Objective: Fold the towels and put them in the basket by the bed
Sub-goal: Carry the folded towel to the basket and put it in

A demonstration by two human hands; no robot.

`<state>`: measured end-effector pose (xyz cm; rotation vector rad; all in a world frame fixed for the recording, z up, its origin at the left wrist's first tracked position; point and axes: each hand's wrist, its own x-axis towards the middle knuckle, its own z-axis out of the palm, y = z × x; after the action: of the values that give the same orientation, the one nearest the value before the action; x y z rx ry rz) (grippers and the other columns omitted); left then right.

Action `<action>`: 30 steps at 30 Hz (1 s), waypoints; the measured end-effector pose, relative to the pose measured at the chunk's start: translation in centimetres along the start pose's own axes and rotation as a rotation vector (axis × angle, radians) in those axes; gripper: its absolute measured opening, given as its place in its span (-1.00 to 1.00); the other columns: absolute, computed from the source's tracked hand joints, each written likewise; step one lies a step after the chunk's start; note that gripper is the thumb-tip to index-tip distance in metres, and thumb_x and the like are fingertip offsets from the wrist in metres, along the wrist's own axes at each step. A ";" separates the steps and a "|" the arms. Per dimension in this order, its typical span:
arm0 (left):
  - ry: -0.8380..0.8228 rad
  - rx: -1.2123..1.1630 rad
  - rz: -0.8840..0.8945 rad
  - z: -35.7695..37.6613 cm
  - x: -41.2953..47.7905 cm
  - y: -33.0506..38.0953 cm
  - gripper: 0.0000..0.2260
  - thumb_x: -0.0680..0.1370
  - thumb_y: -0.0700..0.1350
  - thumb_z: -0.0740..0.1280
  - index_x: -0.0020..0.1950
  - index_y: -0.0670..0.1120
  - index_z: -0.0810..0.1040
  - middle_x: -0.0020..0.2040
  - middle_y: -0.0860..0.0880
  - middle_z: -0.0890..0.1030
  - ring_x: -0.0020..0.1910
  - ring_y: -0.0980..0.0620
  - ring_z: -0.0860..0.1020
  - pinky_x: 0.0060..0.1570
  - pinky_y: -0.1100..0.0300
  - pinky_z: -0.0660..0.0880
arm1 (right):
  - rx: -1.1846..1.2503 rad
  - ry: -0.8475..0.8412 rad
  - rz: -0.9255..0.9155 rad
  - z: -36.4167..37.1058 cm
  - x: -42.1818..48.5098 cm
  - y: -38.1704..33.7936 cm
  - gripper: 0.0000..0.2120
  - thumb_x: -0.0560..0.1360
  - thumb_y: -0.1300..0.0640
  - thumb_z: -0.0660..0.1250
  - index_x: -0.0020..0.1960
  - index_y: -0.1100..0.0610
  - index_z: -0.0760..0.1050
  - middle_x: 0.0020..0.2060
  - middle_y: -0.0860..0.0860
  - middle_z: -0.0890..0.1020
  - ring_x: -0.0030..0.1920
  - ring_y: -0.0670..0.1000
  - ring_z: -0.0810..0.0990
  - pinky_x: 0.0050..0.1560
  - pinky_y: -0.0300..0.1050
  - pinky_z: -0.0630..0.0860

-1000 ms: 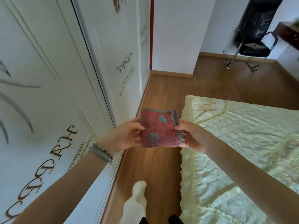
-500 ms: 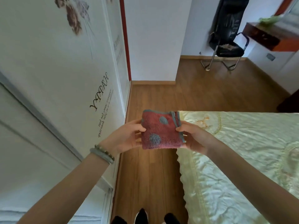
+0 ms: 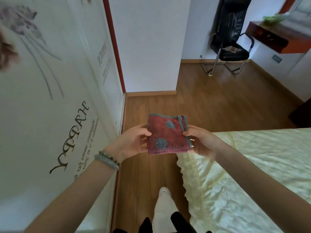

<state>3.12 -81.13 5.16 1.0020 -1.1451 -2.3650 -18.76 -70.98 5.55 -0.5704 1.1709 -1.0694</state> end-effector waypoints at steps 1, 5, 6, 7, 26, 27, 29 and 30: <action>0.005 0.001 0.002 -0.2 1.9 1.0 -0.62 0.48 -0.34 0.24 0.29 -0.14 0.46 0.12 -0.18 0.48 0.09 -0.14 0.49 -0.09 0.02 0.58 | -0.005 -0.014 0.005 -1.0 1.7 -1.2 -0.54 0.34 0.22 0.34 0.24 0.23 0.48 0.03 0.15 0.56 0.00 0.10 0.60 -0.13 -0.06 0.59; 0.027 -0.009 0.001 -0.7 9.3 5.4 -0.62 0.48 -0.33 0.25 0.29 -0.11 0.47 0.09 -0.16 0.50 0.00 -0.10 0.50 -0.18 0.07 0.59 | 0.010 -0.049 0.029 -4.7 8.5 -6.4 -0.52 0.37 0.23 0.34 0.28 0.25 0.43 0.15 0.23 0.55 0.11 0.18 0.58 -0.08 -0.01 0.60; 0.025 -0.016 0.000 -0.8 11.1 6.5 -0.61 0.49 -0.33 0.25 0.30 -0.11 0.48 0.09 -0.16 0.50 0.00 -0.10 0.50 -0.18 0.07 0.59 | 0.018 -0.051 0.030 -5.5 10.0 -7.7 -0.52 0.38 0.24 0.34 0.29 0.25 0.43 0.18 0.25 0.53 0.13 0.20 0.57 -0.08 -0.01 0.60; 0.020 -0.026 0.002 -0.9 13.0 7.5 -0.61 0.48 -0.33 0.25 0.30 -0.11 0.48 0.10 -0.16 0.49 0.01 -0.11 0.49 -0.17 0.07 0.59 | 0.026 -0.047 0.029 -6.4 11.5 -8.9 -0.54 0.39 0.25 0.33 0.29 0.25 0.43 0.20 0.26 0.52 0.13 0.21 0.56 -0.08 0.01 0.60; -0.132 0.043 -0.072 -4.2 44.3 26.6 -0.68 0.53 -0.34 0.19 0.24 -0.15 0.51 0.15 -0.18 0.48 0.16 -0.17 0.47 0.02 -0.07 0.58 | 0.117 0.166 0.009 -18.4 35.4 -26.0 -0.55 0.38 0.22 0.37 0.27 0.19 0.45 0.23 0.24 0.50 0.20 0.21 0.54 0.05 0.08 0.58; -0.167 0.036 -0.089 -4.4 46.3 28.0 -0.67 0.53 -0.35 0.19 0.26 -0.16 0.50 0.17 -0.19 0.47 0.19 -0.18 0.45 0.03 -0.08 0.57 | 0.132 0.187 0.001 -18.9 36.7 -27.0 -0.53 0.36 0.22 0.38 0.26 0.19 0.45 0.22 0.23 0.52 0.19 0.20 0.55 0.03 0.07 0.58; -0.227 0.036 -0.126 -4.6 50.1 30.9 -0.63 0.52 -0.35 0.20 0.31 -0.17 0.48 0.19 -0.21 0.46 0.22 -0.19 0.43 0.04 -0.08 0.56 | 0.162 0.236 -0.020 -19.9 39.2 -29.2 -0.59 0.40 0.25 0.36 0.25 0.18 0.46 0.18 0.20 0.53 0.17 0.18 0.56 0.00 0.05 0.60; -0.244 0.042 -0.142 -4.6 51.9 32.3 -0.63 0.51 -0.35 0.20 0.31 -0.16 0.48 0.17 -0.20 0.46 0.20 -0.18 0.43 0.01 -0.06 0.57 | 0.184 0.266 -0.032 -20.4 40.3 -30.2 -0.63 0.43 0.27 0.33 0.24 0.18 0.47 0.17 0.19 0.53 0.17 0.18 0.55 -0.01 0.06 0.60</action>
<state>-30.22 -132.53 4.99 0.8509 -1.2504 -2.6453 -48.28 -116.59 5.57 -0.3098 1.2790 -1.2933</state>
